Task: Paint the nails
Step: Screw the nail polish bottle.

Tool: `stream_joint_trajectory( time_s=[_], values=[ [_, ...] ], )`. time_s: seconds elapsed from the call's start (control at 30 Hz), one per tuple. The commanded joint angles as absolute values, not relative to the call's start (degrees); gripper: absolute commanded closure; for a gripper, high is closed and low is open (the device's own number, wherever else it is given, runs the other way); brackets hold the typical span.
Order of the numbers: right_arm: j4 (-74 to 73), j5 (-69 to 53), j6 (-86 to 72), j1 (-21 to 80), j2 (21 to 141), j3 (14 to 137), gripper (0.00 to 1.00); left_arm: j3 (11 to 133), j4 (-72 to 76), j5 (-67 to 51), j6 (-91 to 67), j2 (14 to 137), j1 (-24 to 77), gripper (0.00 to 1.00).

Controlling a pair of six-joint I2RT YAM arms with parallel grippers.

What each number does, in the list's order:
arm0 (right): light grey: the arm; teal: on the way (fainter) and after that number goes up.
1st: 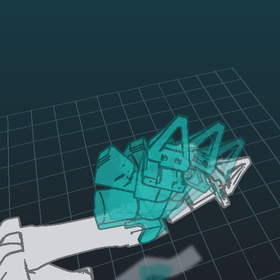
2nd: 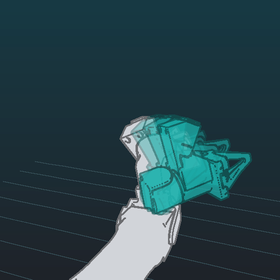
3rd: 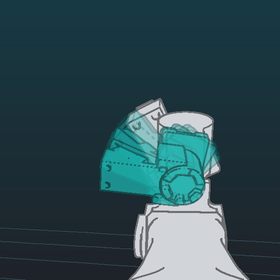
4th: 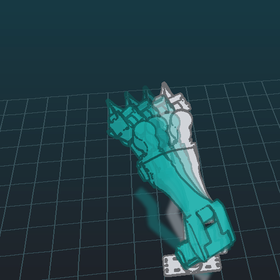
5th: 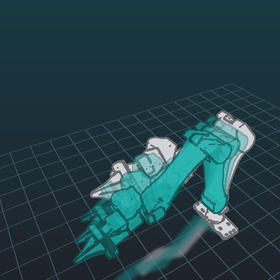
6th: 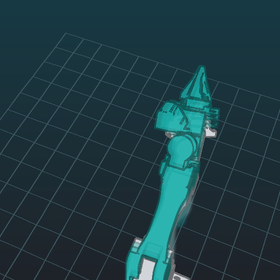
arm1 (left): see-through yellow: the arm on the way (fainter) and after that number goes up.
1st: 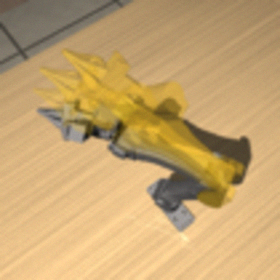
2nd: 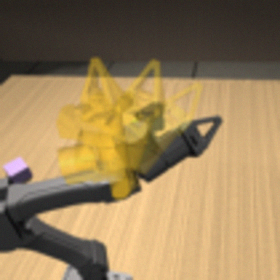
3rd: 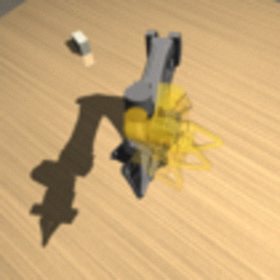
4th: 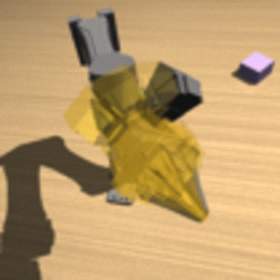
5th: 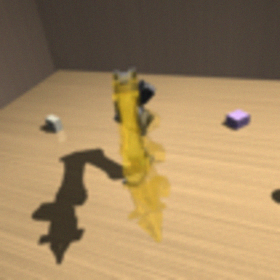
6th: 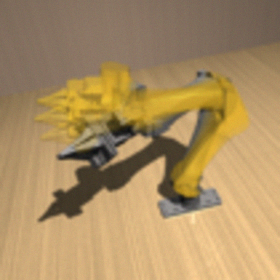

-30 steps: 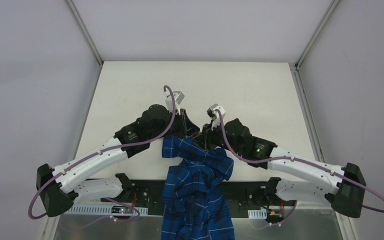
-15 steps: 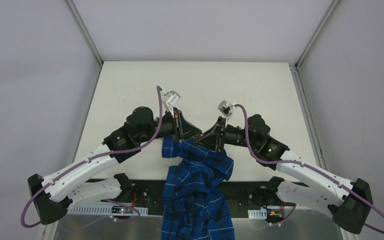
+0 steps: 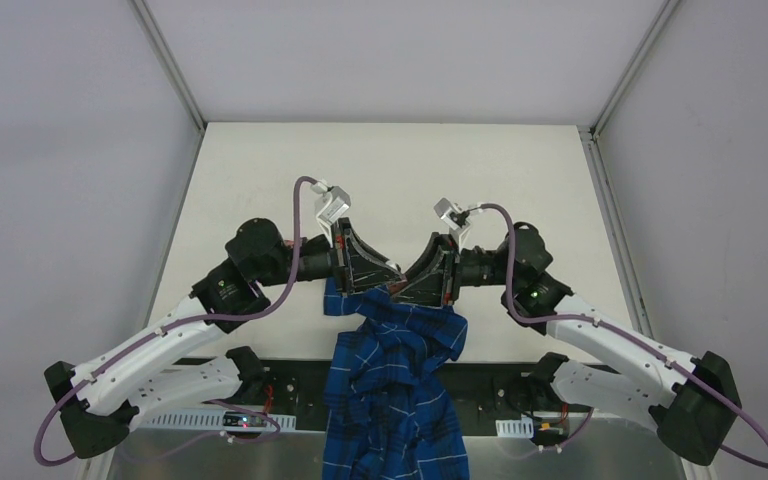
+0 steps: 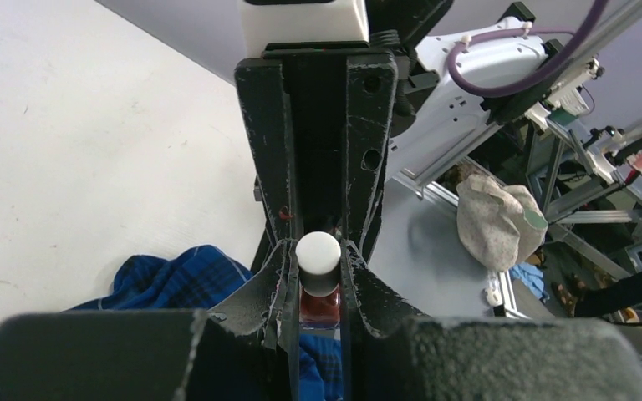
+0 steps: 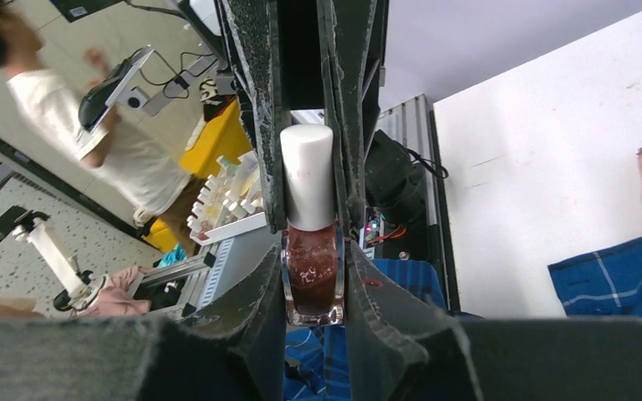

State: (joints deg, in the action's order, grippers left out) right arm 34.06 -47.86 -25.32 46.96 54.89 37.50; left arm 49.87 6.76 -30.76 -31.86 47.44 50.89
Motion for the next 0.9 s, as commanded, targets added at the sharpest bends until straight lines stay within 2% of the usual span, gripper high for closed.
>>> stream_joint_trajectory(
  time_s=[0.0,0.27,0.37,0.47,0.53,0.6,0.67,0.87],
  values=[
    [42.3,-51.1,-29.5,45.5,56.6,38.6,1.00,50.2,12.5,-40.4,-28.6,46.7,51.0,1.00],
    [43.5,-50.0,-29.2,45.3,56.9,37.8,1.00,50.1,13.9,-40.1,-28.2,47.0,51.1,1.00],
    [40.2,-47.7,-27.4,45.2,55.8,37.3,1.00,48.9,13.9,-36.1,-28.5,46.3,51.1,0.75],
    [35.5,-44.5,-25.0,45.3,54.1,36.7,1.00,47.4,13.6,-31.0,-29.1,45.0,50.8,0.40],
    [31.8,-42.1,-23.1,45.3,52.6,36.3,1.00,46.7,13.3,-28.7,-29.4,44.1,50.3,0.25],
    [28.1,-39.5,-21.2,45.3,51.0,35.8,1.00,46.3,12.8,-26.1,-30.1,43.6,49.7,0.17],
    [24.1,-36.6,-19.2,45.4,49.3,35.2,1.00,46.3,11.1,-23.5,-30.8,43.5,48.9,0.13],
    [15.7,-24.5,-14.6,46.2,47.4,34.6,1.00,47.5,5.0,-15.4,-34.3,45.8,46.6,0.10]
  ],
)
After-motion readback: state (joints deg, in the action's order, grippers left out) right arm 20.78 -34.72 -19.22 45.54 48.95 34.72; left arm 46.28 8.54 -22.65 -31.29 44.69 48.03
